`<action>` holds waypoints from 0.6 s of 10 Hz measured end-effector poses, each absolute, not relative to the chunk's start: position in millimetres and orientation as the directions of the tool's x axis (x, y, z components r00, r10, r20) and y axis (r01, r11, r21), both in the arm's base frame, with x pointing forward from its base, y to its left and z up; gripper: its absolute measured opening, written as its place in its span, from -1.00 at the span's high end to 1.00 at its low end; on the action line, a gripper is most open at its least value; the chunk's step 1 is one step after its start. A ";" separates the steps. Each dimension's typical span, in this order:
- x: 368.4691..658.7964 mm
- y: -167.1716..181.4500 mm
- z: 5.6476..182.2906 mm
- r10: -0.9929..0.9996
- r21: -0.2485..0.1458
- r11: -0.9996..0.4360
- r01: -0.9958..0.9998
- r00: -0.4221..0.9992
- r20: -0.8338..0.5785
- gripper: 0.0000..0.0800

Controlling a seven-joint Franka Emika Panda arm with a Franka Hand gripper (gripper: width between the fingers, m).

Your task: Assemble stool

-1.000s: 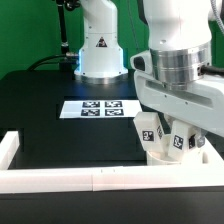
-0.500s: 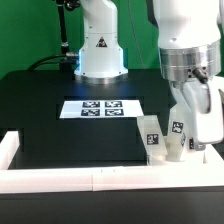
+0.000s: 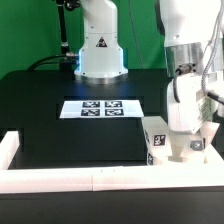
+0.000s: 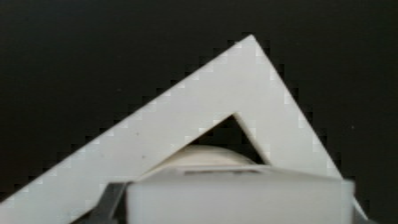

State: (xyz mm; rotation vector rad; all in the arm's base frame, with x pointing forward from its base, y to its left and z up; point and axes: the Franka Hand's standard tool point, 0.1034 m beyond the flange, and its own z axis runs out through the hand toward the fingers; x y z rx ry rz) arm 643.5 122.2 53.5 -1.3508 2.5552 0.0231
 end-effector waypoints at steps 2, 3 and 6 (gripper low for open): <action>643.4 122.0 53.4 -0.800 -0.097 0.585 -0.805 -0.553 -0.235 0.19; 643.6 121.5 53.5 -0.761 -0.082 0.633 -0.770 -0.598 -0.253 0.19; 644.9 120.6 53.1 -0.626 -0.083 0.765 -0.638 -0.708 -0.328 0.19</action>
Offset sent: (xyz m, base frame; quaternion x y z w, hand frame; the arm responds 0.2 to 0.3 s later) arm 0.0039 -0.0125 0.0067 0.0424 -0.0417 0.4007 0.9143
